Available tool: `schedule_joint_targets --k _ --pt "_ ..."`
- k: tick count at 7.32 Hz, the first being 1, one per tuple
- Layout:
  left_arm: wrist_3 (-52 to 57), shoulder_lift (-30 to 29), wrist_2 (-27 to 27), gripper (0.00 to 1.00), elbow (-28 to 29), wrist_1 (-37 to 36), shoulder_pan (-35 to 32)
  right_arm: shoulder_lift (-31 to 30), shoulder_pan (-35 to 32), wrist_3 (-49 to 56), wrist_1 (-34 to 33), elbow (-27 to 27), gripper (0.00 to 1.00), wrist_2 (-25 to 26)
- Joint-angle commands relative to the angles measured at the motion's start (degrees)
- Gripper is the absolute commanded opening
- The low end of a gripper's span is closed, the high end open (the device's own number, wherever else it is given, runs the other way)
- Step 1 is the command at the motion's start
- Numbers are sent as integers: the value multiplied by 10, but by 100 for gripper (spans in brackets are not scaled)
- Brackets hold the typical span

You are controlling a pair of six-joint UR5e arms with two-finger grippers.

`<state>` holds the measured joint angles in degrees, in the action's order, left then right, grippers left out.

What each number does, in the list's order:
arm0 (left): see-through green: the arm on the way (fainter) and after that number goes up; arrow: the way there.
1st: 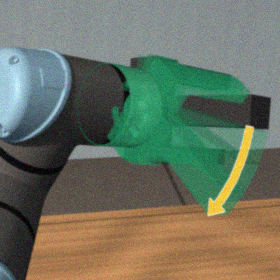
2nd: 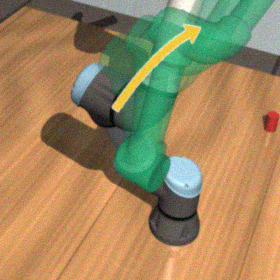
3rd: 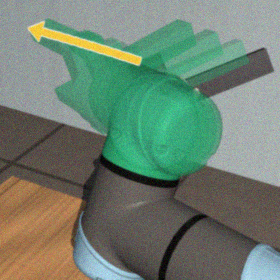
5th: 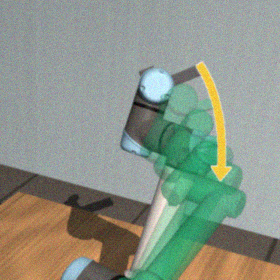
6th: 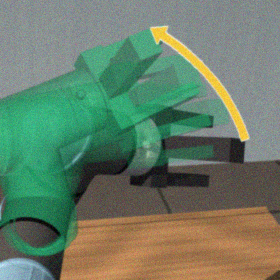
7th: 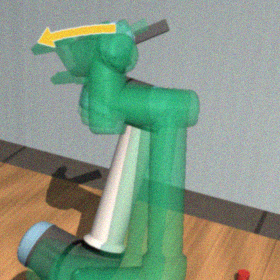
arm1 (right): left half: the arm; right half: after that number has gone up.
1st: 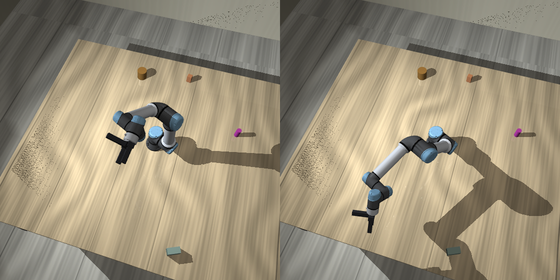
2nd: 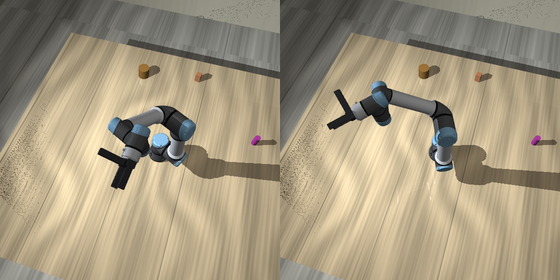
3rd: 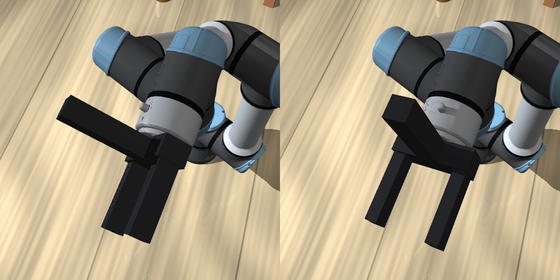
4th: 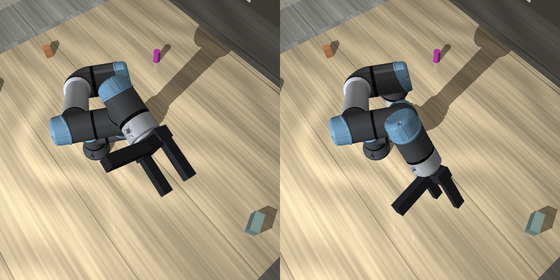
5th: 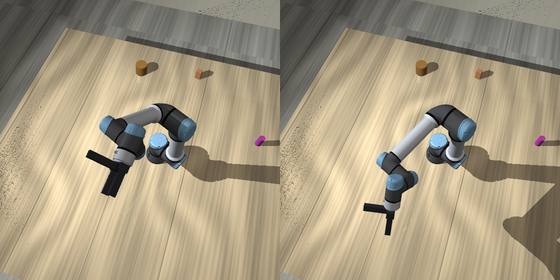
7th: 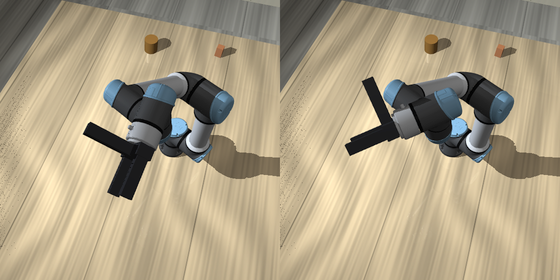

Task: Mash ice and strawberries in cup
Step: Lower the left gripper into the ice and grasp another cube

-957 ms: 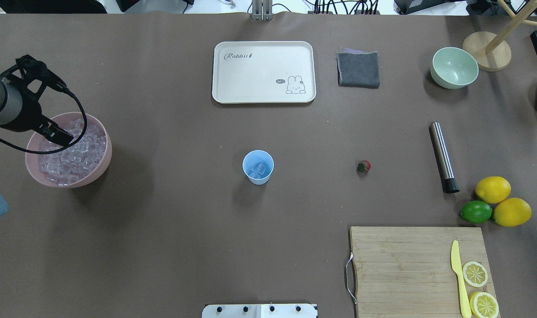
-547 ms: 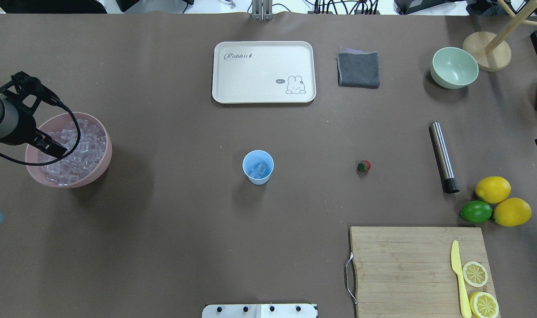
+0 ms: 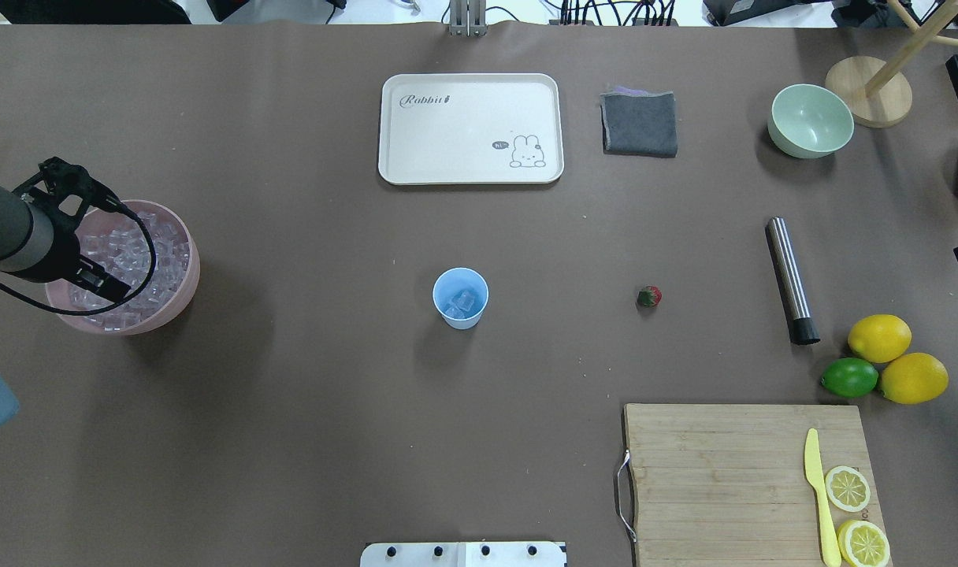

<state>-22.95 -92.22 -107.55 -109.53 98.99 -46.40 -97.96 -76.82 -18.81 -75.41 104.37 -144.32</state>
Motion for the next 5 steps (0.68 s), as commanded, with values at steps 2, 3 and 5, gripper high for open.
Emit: schedule_joint_targets --k 2,3,5 --pt "16 0 1 82 7 1 9 -1 0 0 0 -1 100 0" --pt "33 2 1 81 5 1 9 0 0 0 0 -1 100 1" --pt "51 12 2 78 8 4 9 0 0 0 0 -1 100 0"
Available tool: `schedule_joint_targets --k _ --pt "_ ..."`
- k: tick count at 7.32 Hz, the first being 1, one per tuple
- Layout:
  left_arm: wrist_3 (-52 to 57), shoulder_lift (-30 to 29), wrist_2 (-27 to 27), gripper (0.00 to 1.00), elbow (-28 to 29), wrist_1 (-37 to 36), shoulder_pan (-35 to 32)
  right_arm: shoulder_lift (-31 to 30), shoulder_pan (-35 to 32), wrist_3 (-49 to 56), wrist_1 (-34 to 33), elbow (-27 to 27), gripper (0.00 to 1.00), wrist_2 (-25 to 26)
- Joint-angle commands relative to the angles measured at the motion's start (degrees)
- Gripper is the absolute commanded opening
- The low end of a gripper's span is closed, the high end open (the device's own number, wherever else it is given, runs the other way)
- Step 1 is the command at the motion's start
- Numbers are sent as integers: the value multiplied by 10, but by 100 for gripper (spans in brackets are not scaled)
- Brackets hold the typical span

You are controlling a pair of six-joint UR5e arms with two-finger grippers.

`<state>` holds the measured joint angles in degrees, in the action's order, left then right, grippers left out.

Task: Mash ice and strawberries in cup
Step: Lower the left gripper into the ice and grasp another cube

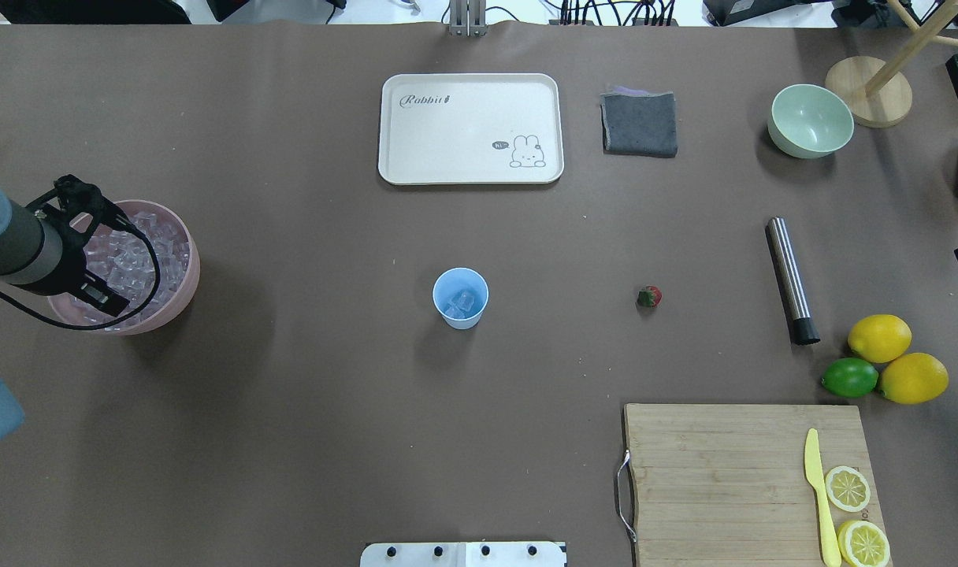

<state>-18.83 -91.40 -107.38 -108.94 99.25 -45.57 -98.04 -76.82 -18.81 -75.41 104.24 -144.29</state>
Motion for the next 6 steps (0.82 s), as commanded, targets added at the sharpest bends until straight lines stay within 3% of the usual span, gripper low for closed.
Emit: schedule_joint_targets --k 1,3,6 --pt "10 4 1 76 3 1 0 0 0 0 0 0 100 0" --pt "5 4 1 75 3 1 0 0 0 0 0 0 100 0" --pt "3 4 2 61 5 1 5 0 0 0 0 0 100 0"
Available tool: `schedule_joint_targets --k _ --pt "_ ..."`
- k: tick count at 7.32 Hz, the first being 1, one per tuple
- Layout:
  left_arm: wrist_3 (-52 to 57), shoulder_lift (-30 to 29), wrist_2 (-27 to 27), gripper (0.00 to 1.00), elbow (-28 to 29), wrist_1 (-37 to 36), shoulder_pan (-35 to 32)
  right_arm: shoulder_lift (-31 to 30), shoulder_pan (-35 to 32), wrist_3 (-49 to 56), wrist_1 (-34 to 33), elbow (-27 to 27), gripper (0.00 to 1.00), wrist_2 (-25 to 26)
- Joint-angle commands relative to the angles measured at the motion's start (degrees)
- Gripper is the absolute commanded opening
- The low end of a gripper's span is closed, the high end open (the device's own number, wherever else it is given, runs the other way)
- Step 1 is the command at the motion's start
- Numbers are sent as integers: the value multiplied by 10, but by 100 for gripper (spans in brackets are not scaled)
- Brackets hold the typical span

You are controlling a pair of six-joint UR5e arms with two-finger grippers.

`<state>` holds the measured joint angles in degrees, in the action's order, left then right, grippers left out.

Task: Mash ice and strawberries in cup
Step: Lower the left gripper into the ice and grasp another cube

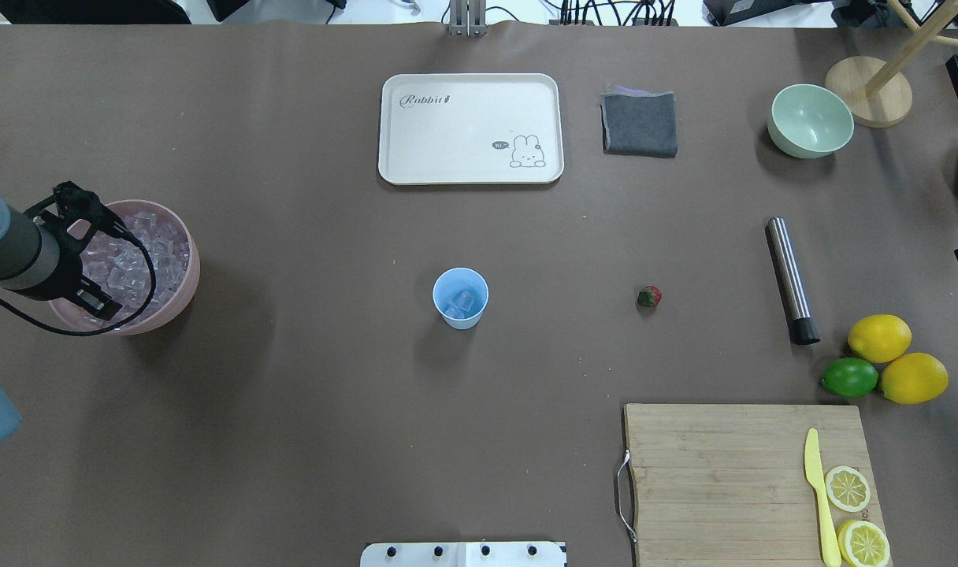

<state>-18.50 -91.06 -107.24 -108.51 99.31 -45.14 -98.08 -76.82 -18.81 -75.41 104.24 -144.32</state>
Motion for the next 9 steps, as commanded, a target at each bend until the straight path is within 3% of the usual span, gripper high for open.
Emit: schedule_joint_targets --k 1,3,7,9 --pt "0 0 0 54 1 0 1 -1 0 0 0 0 100 0" --pt "0 0 0 0 0 0 1 -3 0 0 0 0 100 -2" --pt "26 -5 -9 0 -30 -10 -17 -6 0 0 0 4 100 -2" --pt "44 -68 -93 0 -42 -78 -77 -6 -1 -1 0 5 100 -2"
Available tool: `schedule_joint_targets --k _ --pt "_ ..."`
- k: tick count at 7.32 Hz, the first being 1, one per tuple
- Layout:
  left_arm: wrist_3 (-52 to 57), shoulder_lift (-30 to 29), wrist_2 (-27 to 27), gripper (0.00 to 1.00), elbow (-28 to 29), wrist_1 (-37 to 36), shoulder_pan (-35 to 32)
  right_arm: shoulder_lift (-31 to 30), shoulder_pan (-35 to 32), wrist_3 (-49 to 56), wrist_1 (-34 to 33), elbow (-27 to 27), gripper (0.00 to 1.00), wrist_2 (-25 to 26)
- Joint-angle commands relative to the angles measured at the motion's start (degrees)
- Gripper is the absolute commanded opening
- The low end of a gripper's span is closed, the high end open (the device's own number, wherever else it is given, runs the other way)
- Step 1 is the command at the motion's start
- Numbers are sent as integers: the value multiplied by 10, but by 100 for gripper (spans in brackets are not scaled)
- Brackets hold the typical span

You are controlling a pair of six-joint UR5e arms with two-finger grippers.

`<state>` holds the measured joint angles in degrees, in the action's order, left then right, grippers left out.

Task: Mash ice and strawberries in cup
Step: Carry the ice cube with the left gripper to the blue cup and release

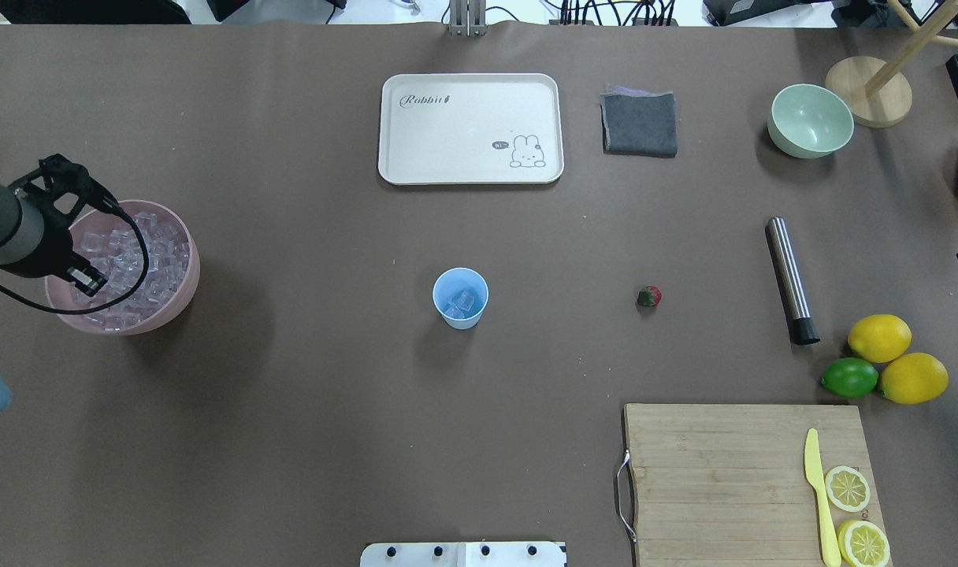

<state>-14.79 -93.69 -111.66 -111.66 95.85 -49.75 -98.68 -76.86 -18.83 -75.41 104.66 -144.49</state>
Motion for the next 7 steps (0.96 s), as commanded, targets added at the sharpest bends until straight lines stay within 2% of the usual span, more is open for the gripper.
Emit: schedule_joint_targets --k 1,2,4,5,7 --pt "-36 -112 -63 0 -13 -101 -28 1 0 -1 0 2 100 0" --pt "-97 -176 -73 0 -4 -140 -16 2 0 -4 0 3 100 1" --pt "-257 -278 -69 0 37 -139 71 5 0 -4 0 2 100 2" --pt "-332 -341 -66 0 76 -137 103 6 0 -4 0 2 100 2" --pt "-421 -387 -23 0 142 -55 156 8 0 -4 1 1 100 3"
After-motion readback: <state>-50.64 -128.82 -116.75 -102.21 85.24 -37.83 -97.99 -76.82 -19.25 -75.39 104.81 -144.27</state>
